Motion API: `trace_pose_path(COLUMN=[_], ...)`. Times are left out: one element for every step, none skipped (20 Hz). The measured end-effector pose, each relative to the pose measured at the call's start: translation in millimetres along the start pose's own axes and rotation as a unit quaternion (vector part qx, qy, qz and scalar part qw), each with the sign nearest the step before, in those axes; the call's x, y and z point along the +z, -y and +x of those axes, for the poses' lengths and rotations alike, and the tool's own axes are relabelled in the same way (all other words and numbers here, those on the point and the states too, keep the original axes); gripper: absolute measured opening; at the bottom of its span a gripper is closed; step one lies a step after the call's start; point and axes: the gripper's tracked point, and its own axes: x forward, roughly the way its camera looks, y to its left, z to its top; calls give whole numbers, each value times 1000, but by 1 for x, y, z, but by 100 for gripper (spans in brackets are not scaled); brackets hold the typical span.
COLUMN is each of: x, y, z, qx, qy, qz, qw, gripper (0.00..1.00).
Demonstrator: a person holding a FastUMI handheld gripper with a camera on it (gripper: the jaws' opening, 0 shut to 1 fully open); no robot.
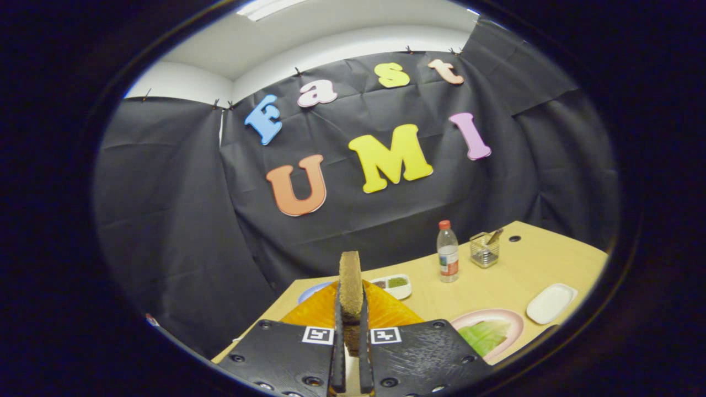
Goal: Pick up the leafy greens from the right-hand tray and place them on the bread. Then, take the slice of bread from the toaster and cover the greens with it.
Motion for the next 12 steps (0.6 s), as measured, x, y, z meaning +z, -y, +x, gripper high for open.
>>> trace_pose_path(x=[-4, -12, -21, -31, -42, -56, -69, -81, -91, -100, -107, -113], y=[19, 36, 53, 69, 83, 96, 105, 113, 119, 124, 129, 132], z=[-1, -1, 1, 3, 6, 10, 14, 18, 21, 24, 26, 26], qx=[-11, -23, -31, -40, -46, -50, -49, -47, -47, -43, -39, -33], qy=[-1, -4, -8, -14, -23, -36, -50, -62, -71, -81, -89, -93], qz=[-16, -29, -38, -43, -39, -30, -18, -7, 2, 12, 23, 39], qw=[1000, 999, 999, 998, 998, 998, 997, 997, 996, 996, 995, 994], gripper=[9, 9, 9, 9, 9, 9, 10, 9, 10, 9, 10, 10])
